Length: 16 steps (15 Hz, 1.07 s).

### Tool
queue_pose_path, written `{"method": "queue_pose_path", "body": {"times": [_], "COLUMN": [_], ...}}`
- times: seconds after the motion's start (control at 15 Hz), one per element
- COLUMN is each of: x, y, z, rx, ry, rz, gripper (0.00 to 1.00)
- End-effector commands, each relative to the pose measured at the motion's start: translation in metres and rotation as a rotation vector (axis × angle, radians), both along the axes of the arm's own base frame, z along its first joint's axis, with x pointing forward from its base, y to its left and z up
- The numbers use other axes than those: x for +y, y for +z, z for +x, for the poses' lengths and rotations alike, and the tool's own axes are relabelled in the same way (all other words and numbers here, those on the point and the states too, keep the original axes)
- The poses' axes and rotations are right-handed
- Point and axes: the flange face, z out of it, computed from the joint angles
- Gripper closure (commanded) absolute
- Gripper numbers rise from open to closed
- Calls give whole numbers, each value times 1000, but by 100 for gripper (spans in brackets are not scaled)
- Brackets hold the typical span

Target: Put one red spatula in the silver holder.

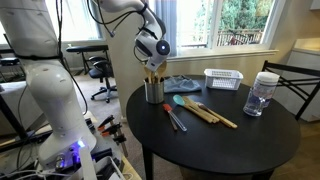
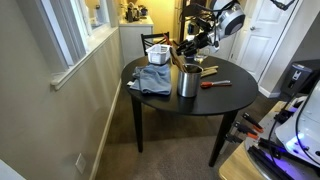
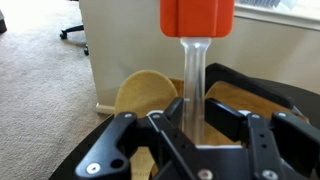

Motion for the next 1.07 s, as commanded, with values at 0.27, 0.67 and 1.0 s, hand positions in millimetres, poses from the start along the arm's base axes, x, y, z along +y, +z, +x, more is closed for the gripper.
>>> {"method": "queue_pose_path", "body": {"times": [0.27, 0.67, 1.0], "x": [-10, -50, -84], "y": [-10, -3, -5], "z": [-38, -60, -67], "rx": [47, 13, -29], "ry": [-66, -84, -118], "rz": [-43, 0, 32], "gripper": [93, 93, 93]}}
